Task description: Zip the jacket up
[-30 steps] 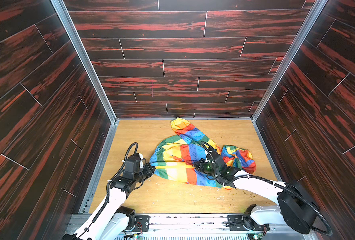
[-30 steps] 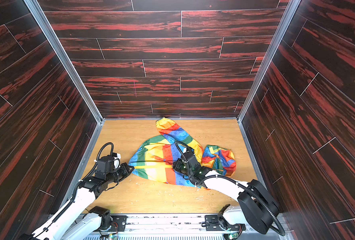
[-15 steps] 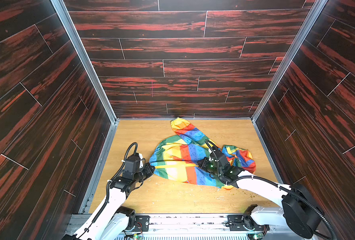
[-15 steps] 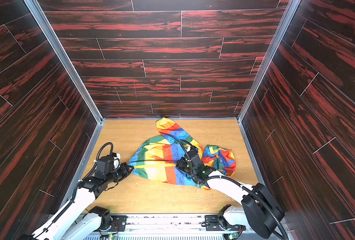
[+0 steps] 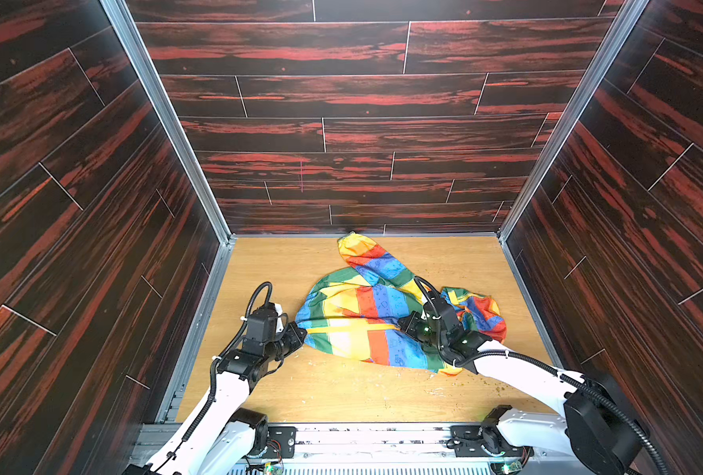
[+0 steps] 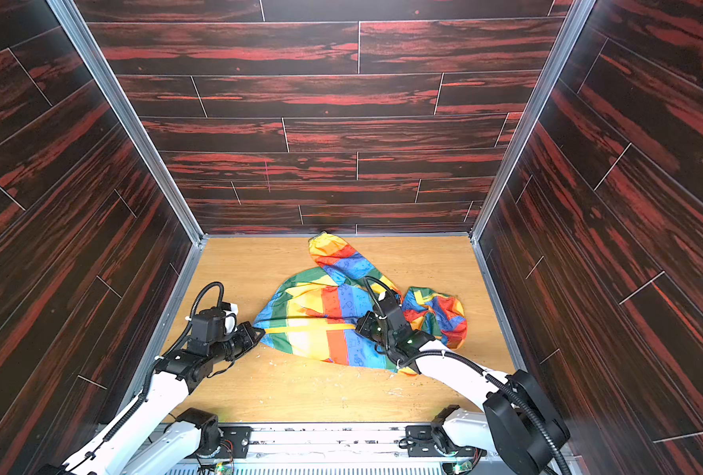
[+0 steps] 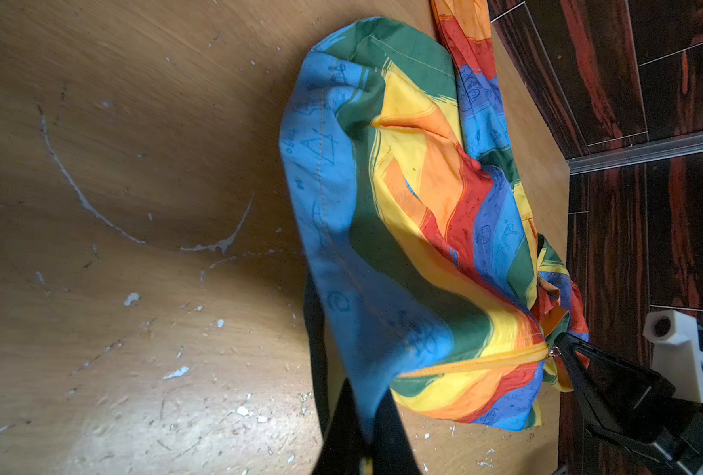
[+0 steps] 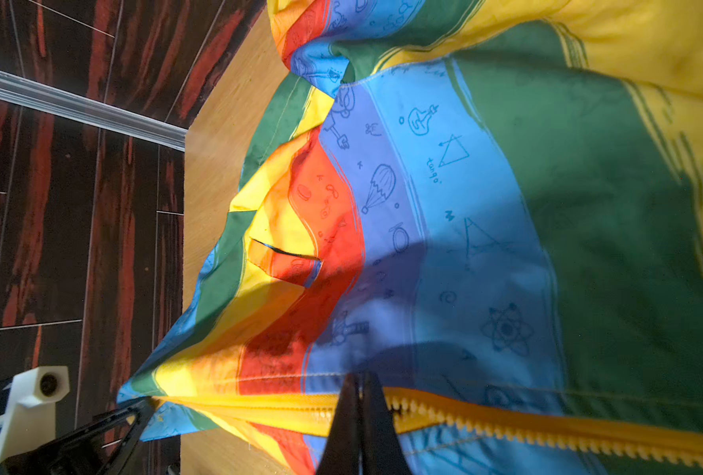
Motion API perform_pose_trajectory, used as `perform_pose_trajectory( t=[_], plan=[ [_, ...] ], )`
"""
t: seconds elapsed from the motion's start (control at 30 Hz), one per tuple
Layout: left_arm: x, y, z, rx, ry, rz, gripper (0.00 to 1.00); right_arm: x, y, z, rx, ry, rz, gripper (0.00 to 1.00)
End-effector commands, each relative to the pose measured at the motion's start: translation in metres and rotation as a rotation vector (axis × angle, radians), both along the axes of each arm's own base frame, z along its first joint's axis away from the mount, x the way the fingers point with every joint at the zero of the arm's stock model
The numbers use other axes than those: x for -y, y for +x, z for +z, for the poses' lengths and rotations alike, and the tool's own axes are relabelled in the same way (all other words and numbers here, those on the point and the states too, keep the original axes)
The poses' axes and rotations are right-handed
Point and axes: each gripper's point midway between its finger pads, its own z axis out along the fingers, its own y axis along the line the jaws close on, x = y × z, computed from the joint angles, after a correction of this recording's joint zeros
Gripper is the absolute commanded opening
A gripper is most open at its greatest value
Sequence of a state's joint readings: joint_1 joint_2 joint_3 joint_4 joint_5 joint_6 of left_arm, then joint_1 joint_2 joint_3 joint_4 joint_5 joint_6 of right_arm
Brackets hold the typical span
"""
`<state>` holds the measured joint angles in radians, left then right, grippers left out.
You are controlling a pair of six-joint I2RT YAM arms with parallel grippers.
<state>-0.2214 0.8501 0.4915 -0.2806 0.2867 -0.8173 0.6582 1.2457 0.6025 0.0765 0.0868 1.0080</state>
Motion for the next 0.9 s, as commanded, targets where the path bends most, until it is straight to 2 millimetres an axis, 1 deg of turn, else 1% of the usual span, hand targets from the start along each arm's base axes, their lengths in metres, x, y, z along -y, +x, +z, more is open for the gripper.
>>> perform_pose_trajectory(
  t=[0.0,0.6,0.87],
  plan=[
    [-0.013,0.002,0.0,0.003,0.03,0.057,0.0,0.019,-0.001,-0.005,-0.002,-0.044,-0.044,0.0],
    [-0.015,0.001,-0.001,0.0,0.036,0.066,0.0,0.035,-0.001,-0.01,-0.015,-0.051,-0.073,0.0],
    [-0.016,0.002,0.0,-0.001,0.037,0.078,0.0,0.04,-0.001,-0.007,-0.002,-0.048,-0.079,0.0]
  ],
)
